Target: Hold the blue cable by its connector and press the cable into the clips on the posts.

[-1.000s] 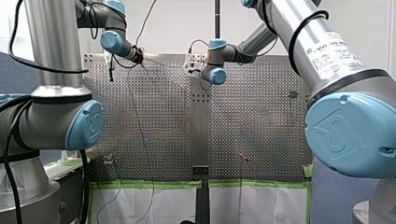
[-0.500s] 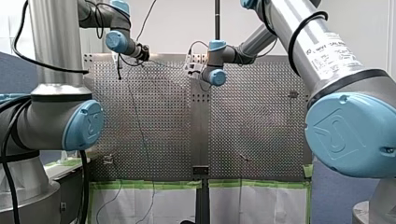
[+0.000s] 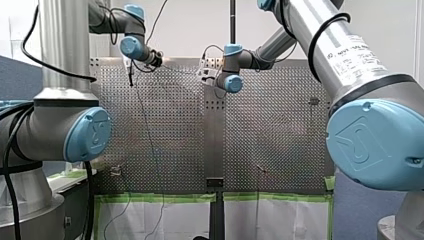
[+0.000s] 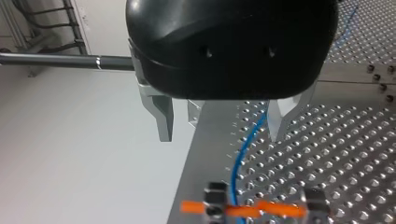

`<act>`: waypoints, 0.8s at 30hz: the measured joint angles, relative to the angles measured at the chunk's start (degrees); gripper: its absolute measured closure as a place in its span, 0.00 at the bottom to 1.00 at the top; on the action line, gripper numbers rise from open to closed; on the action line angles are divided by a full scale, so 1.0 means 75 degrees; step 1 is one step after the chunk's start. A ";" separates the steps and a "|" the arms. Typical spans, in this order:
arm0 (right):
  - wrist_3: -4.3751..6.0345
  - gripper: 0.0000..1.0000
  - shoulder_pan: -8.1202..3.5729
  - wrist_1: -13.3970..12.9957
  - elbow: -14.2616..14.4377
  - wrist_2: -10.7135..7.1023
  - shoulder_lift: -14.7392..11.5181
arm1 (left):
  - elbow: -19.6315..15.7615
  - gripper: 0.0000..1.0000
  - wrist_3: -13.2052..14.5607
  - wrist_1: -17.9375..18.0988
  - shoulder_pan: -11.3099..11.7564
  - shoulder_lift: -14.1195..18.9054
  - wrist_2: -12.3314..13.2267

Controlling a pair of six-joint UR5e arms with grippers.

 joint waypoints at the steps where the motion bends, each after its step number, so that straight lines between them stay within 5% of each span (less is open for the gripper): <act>1: 0.0000 1.00 -0.0002 0.0000 0.0001 -0.0003 0.0001 | 0.0032 0.00 0.0029 -0.0009 -0.0016 -0.0060 0.0000; 24: 0.0000 1.00 -0.0030 0.0006 0.0001 -0.0027 0.0011 | 0.0951 0.00 0.0606 -0.0392 -0.0476 -0.0938 -0.0791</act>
